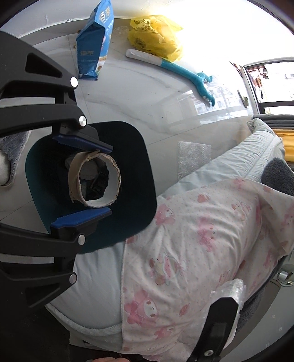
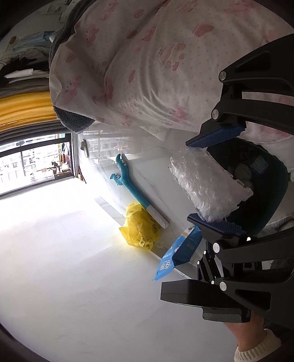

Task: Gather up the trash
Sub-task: 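Carry the tape core and bubble wrap over the teal bin with both tools, then open the left tool over the teal bin to drop the tape core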

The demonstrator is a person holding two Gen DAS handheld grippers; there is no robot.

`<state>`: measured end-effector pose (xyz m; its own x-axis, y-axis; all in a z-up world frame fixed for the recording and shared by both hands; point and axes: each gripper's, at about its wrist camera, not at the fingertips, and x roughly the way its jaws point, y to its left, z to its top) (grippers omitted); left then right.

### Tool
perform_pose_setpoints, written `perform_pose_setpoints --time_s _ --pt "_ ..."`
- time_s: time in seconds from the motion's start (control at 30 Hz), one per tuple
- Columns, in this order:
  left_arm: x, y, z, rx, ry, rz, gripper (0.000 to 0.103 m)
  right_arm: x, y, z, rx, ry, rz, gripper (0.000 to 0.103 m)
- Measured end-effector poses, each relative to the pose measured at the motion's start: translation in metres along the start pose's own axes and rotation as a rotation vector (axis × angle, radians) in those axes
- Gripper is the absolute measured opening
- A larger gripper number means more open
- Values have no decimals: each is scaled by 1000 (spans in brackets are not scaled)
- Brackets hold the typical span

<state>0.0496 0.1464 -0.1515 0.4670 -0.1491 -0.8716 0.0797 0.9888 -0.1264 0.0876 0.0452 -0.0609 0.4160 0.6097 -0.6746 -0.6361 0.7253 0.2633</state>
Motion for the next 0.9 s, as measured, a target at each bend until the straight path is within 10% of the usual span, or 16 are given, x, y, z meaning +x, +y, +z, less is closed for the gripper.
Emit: perform_pose_setpoints --time_s 0.4,0.9 --pt "3 22 -11 -50 52 -16 70 24 13 -1 -18 48 -1 60" --pt "-46 39 2 -108 -161 -3 84 71 10 -26 -18 181 -41 60"
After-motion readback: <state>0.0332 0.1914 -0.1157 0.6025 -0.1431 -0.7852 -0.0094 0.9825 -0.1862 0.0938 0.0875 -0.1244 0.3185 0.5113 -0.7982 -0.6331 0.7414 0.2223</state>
